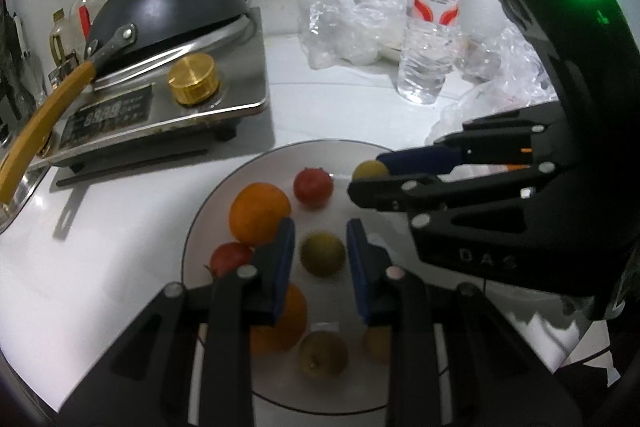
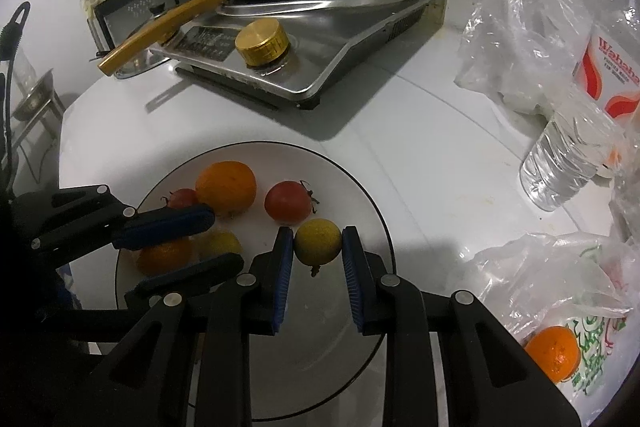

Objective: Organize fruits
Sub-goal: 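Lower both yellow fruits onto the plate and open both grippers, then move both grippers back over the mandarin and tomato in the bag, then grasp the mandarin with the left gripper while the right gripper grasps the red tomato, then carry the mandarin and the tomato over the white plate with both grippers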

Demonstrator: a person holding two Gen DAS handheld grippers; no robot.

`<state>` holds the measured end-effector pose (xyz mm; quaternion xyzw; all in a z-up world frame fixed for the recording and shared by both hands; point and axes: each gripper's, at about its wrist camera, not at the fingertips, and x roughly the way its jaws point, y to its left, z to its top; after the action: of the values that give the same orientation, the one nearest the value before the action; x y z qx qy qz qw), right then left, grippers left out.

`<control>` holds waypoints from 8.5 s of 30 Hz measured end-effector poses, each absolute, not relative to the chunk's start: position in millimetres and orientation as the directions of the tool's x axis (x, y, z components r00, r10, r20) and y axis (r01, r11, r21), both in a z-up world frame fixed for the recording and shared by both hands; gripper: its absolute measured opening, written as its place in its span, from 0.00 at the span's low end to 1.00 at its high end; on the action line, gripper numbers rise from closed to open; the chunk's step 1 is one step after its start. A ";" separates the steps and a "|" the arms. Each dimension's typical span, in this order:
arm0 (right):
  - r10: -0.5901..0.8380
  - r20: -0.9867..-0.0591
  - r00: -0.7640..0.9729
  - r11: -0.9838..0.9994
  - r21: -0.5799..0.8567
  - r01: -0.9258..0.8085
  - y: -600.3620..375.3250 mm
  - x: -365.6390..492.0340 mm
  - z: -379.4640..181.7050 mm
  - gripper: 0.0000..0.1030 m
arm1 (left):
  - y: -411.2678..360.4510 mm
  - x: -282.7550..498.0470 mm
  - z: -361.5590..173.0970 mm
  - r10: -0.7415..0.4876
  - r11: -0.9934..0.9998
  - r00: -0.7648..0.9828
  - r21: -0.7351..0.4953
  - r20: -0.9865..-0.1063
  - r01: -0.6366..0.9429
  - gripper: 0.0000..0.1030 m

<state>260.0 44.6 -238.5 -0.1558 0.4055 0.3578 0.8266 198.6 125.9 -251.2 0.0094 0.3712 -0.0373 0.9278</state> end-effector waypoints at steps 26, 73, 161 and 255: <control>0.470 -0.772 0.428 0.713 0.047 -0.699 31.0 256.9 -230.0 0.26 | 119.4 187.8 -243.4 -0.054 0.998 0.738 -0.007 -0.672 0.067 0.28; 0.433 -0.657 0.616 0.847 0.063 -0.528 -158.4 193.4 -176.9 0.26 | -1.7 139.2 -179.9 -0.090 0.992 0.812 0.024 -0.576 0.128 0.48; 0.464 -0.723 0.512 0.843 0.184 -0.505 -194.4 282.5 -236.1 0.27 | -63.5 271.8 -249.3 -0.176 0.957 0.664 0.031 -0.727 0.287 0.44; 0.428 -0.704 0.566 0.804 0.011 -0.595 -89.3 198.6 -177.2 0.29 | 62.4 134.5 -204.4 -0.103 0.992 0.781 -0.009 -0.616 0.124 0.45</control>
<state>198.6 -89.3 -177.2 -0.1146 0.3632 0.2915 0.8775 134.5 62.4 -204.4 0.0158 0.3254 -0.0600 0.9435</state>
